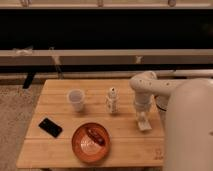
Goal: Wipe the white sponge on the table
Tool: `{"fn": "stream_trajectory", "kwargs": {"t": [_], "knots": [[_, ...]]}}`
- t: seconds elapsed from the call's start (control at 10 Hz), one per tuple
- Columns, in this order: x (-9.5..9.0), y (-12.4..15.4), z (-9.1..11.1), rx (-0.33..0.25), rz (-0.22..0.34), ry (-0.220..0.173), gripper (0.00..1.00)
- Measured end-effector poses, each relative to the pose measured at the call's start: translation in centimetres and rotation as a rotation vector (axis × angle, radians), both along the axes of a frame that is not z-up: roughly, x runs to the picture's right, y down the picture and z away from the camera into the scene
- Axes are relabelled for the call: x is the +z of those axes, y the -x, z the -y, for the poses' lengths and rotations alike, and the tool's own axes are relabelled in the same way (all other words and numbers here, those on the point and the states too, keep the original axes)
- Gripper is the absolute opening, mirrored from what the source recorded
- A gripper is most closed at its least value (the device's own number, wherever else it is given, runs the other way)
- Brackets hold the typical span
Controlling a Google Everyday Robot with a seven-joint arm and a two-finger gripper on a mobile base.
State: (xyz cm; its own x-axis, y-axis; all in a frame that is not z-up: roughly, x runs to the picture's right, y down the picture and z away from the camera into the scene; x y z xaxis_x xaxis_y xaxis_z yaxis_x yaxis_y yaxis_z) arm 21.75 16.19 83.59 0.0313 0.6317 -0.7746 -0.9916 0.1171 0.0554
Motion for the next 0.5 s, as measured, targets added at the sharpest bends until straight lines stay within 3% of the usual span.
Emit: {"fn": "stream_trajectory", "kwargs": {"t": [0.2,0.5], "knots": [[1.7,1.1,1.1,-0.016,0.022,0.005,0.0],[4.3,5.4,3.1,-0.051,0.081,0.009,0.0]]}}
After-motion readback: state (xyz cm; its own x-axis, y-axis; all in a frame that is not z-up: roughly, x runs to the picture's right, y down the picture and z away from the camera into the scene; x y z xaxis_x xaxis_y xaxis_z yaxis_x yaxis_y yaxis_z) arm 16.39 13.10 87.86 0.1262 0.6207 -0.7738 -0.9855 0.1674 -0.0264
